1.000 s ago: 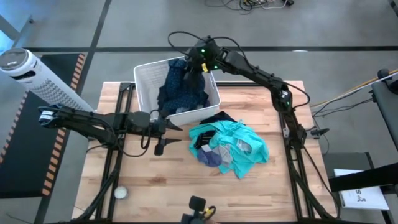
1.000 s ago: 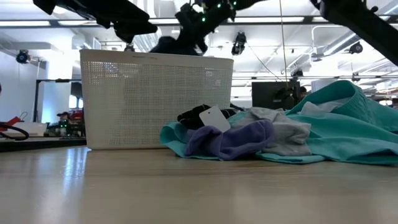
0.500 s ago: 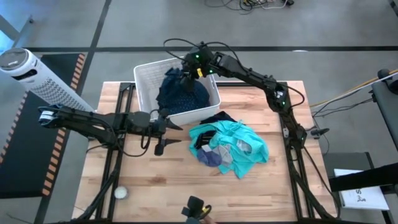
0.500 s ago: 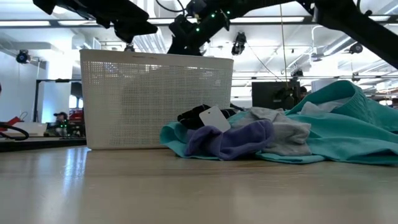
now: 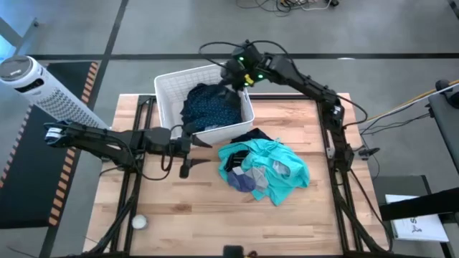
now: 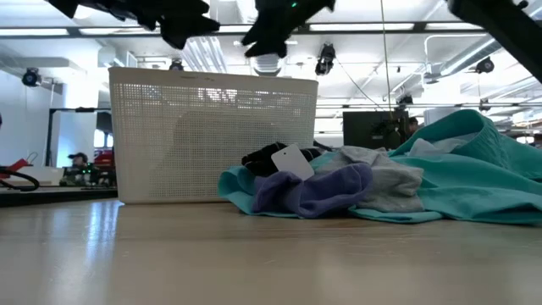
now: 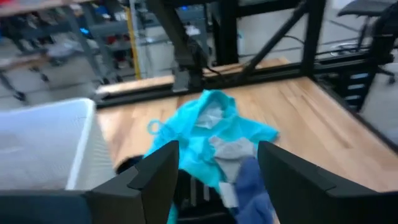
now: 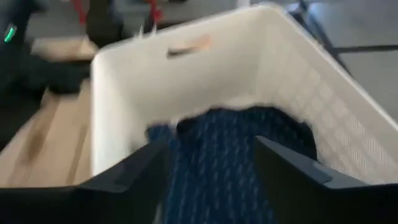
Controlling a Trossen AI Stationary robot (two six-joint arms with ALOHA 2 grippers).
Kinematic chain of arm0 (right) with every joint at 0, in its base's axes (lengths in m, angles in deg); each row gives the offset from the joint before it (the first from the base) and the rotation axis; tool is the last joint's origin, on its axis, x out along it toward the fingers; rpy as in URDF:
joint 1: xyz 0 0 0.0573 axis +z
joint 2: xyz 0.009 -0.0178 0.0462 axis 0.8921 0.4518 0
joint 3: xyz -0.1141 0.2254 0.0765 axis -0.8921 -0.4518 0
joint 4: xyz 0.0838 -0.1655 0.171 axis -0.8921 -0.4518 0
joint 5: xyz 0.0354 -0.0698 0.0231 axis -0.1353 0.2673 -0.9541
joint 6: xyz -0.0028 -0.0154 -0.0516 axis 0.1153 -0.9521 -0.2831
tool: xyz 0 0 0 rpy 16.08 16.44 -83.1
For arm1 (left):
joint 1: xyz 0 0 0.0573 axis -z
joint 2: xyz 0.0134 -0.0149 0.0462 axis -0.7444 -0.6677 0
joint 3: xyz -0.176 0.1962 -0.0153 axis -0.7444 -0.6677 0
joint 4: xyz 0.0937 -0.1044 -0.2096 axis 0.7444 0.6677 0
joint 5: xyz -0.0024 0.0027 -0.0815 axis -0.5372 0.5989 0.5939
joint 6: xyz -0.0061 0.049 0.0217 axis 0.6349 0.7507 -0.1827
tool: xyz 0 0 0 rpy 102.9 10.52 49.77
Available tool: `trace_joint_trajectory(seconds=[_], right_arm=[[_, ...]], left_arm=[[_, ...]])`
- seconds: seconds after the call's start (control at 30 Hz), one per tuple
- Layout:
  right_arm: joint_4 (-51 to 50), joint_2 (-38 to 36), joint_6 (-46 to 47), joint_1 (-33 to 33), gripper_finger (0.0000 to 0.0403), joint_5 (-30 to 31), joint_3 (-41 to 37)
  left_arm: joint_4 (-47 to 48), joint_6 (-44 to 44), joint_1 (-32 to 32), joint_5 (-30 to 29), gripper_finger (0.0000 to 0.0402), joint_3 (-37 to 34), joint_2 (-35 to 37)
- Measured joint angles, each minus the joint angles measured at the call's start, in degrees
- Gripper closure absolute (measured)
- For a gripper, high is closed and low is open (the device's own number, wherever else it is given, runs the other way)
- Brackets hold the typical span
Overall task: Sort clothes
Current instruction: Put the black sock into the white laundry bin
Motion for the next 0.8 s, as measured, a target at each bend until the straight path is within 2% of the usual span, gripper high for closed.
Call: trace_joint_trajectory(seconds=[0.17, 0.27, 0.37, 0.5, 0.67, 0.8], right_arm=[[-10.41, -2.73, -3.73, 0.57, 0.0336, 0.23, -0.04], [-16.43, -3.67, -4.85, 0.81, 0.0389, 0.19, -1.01], [-17.87, -5.17, -4.97, 1.5, 0.0395, 0.36, -4.33], [-14.63, -10.28, -6.55, 3.69, 0.0401, 0.26, -13.37], [-2.83, -19.98, -7.0, 7.64, 0.0402, 0.31, -30.19], [8.51, -28.32, -5.27, 11.33, 0.0403, 0.15, -43.96]], left_arm=[[-0.75, 1.13, 0.0, -6.12, 0.0234, 0.0, 0.01], [-0.8, 1.06, -0.04, -7.56, 0.0266, 0.0, 0.11], [-0.79, 1.19, -0.04, -7.69, 0.0301, 0.0, 0.11], [-0.63, 2.54, -0.04, -7.76, 0.0347, 0.0, 0.11], [-0.37, 2.88, 0.0, -7.76, 0.0394, 0.0, 0.11], [-0.33, 3.56, 0.0, -7.75, 0.0395, 0.0, 0.11]])
